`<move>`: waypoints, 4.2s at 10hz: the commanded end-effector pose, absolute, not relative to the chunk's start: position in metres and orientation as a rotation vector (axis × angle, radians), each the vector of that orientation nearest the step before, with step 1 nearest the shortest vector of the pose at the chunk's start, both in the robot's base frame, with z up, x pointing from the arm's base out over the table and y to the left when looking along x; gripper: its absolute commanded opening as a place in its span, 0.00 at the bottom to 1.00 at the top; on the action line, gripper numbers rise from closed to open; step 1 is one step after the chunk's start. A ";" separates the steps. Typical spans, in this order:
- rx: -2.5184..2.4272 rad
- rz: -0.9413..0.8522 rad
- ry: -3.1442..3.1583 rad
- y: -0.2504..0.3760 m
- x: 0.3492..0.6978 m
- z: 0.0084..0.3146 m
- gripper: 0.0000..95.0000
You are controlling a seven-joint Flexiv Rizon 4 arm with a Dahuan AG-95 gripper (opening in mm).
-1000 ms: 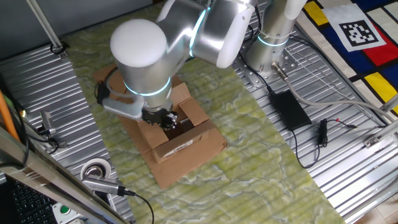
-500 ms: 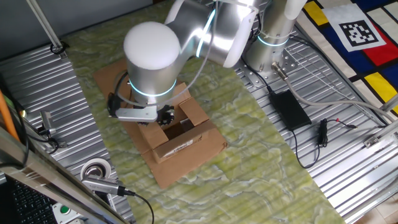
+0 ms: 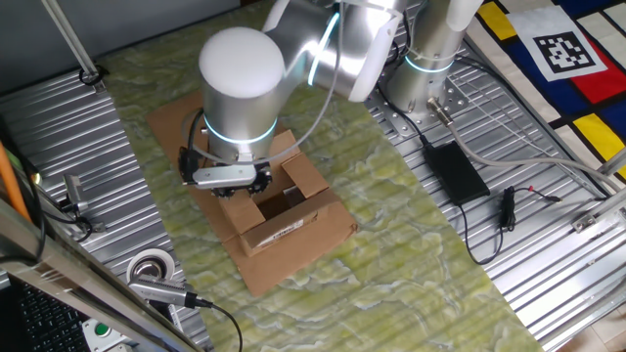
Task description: Open a box
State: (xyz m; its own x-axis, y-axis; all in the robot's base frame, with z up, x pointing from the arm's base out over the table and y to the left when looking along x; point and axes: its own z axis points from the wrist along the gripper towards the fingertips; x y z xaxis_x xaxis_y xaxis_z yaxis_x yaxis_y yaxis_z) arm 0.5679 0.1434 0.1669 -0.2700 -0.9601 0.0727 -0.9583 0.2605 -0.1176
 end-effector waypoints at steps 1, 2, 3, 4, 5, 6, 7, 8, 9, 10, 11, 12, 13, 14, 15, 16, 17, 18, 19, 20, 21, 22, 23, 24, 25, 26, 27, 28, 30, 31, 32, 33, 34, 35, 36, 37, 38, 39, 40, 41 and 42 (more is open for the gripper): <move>-1.936 -0.192 2.436 0.143 0.565 0.163 0.60; -1.958 -0.191 2.415 0.143 0.565 0.162 0.60; -1.965 -0.193 2.409 0.143 0.565 0.162 0.60; -1.975 -0.198 2.400 0.143 0.565 0.162 0.60; -1.976 -0.204 2.395 0.143 0.565 0.160 0.60; -1.977 -0.206 2.391 0.143 0.565 0.159 0.60; -1.975 -0.207 2.390 0.143 0.565 0.157 0.80; -1.971 -0.209 2.391 0.143 0.565 0.157 0.80; -1.971 -0.219 2.382 0.143 0.565 0.156 0.80; -1.967 -0.233 2.374 0.143 0.566 0.155 0.80; -1.966 -0.241 2.366 0.143 0.566 0.154 0.80; -1.965 -0.242 2.363 0.143 0.566 0.153 0.80; -1.963 -0.244 2.364 0.143 0.566 0.152 0.80; -1.962 -0.246 2.364 0.143 0.566 0.152 0.80; -1.958 -0.250 2.364 0.143 0.567 0.152 0.80; -1.958 -0.252 2.362 0.144 0.567 0.152 0.80; -1.963 -0.256 2.358 0.144 0.570 0.153 0.80; -1.970 -0.259 2.353 0.145 0.572 0.154 0.60; -1.973 -0.261 2.351 0.145 0.574 0.154 0.60; -1.975 -0.262 2.350 0.145 0.574 0.154 0.60; -1.977 -0.265 2.349 0.145 0.574 0.154 0.60; -1.979 -0.265 2.348 0.145 0.575 0.154 0.60; -1.980 -0.265 2.346 0.145 0.575 0.154 0.60; -1.982 -0.266 2.344 0.145 0.575 0.154 0.60; -1.984 -0.271 2.341 0.146 0.575 0.154 0.60; -1.984 -0.272 2.342 0.146 0.576 0.154 0.60; -1.984 -0.273 2.343 0.146 0.577 0.154 0.60; -1.983 -0.272 2.344 0.146 0.577 0.155 0.60; -1.989 -0.276 2.342 0.147 0.580 0.157 0.60; -1.993 -0.276 2.340 0.147 0.581 0.157 0.60; -1.999 -0.276 2.335 0.147 0.581 0.157 0.60; -2.003 -0.277 2.331 0.147 0.581 0.156 0.60; -2.006 -0.280 2.324 0.147 0.581 0.156 0.60; -2.010 -0.291 2.305 0.147 0.581 0.155 0.60; -2.009 -0.288 2.298 0.147 0.581 0.154 0.60; -2.009 -0.290 2.290 0.147 0.581 0.152 0.80; -2.009 -0.290 2.287 0.146 0.581 0.152 0.80; -2.019 -0.290 2.278 0.146 0.581 0.151 0.80; -2.021 -0.289 2.278 0.146 0.581 0.151 0.80; -2.023 -0.292 2.274 0.147 0.581 0.150 0.80; -2.019 -0.294 2.273 0.147 0.581 0.149 0.80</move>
State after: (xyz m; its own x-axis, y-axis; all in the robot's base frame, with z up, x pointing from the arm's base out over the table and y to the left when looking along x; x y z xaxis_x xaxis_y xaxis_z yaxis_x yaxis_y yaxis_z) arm 0.5819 0.1488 0.1486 -0.1237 -0.9904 0.0619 -0.9740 0.1092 -0.1986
